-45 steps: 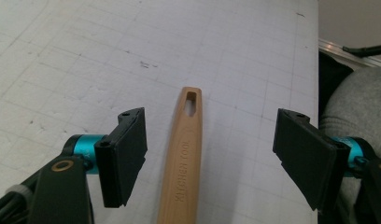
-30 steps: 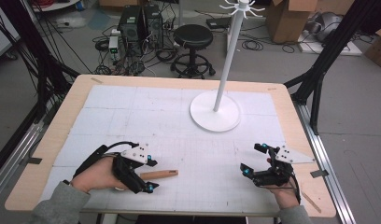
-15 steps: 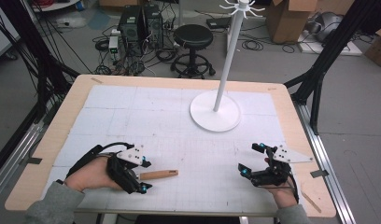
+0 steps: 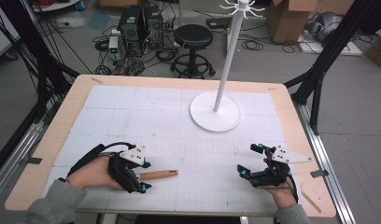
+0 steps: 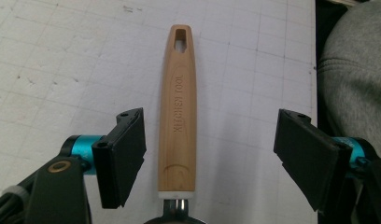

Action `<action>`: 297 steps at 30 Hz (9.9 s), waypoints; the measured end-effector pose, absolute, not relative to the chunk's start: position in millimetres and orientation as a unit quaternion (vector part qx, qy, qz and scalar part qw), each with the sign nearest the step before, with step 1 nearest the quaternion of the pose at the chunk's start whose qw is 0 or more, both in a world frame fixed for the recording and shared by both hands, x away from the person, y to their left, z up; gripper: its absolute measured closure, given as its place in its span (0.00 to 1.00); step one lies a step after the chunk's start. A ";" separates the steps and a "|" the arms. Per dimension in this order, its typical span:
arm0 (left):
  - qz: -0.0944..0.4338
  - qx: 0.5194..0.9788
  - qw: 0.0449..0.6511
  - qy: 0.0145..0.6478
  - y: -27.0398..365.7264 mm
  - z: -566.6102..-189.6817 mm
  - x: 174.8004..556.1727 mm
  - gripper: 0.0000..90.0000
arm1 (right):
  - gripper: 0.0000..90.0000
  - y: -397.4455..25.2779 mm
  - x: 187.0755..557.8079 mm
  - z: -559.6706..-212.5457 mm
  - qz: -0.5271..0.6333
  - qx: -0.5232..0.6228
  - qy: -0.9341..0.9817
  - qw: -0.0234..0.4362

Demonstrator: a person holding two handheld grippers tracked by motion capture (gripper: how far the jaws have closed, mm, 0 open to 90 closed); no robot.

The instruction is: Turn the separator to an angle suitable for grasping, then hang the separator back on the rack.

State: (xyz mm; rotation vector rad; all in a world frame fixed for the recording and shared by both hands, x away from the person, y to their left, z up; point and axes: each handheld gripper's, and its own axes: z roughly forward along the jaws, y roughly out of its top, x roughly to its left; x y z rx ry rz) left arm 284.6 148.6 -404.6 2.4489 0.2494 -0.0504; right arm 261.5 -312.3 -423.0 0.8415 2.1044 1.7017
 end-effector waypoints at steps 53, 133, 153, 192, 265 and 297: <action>-0.010 0.962 0.257 0.089 152.6 -417.5 292.4 0.50 | 0.01 -314.9 261.5 -424.1 0.594 0.293 0.734 0.149; 0.019 0.962 0.257 0.087 165.3 -405.6 286.6 0.77 | 0.01 -312.7 260.5 -424.9 0.589 0.294 0.737 0.151; 0.028 0.947 0.305 0.095 171.1 -389.8 282.9 0.77 | 0.01 -311.6 260.5 -423.3 0.594 0.291 0.735 0.149; 0.102 0.844 0.484 0.206 171.6 -383.0 283.3 0.77 | 0.01 -309.0 259.0 -420.9 0.597 0.285 0.736 0.147; 0.197 0.745 0.576 0.271 120.9 -315.7 322.4 0.77 | 0.01 -309.6 260.4 -420.4 0.602 0.284 0.732 0.145; 0.199 0.755 0.574 0.244 89.1 -279.3 353.2 0.77 | 0.01 -317.2 263.6 -419.3 0.611 0.293 0.720 0.148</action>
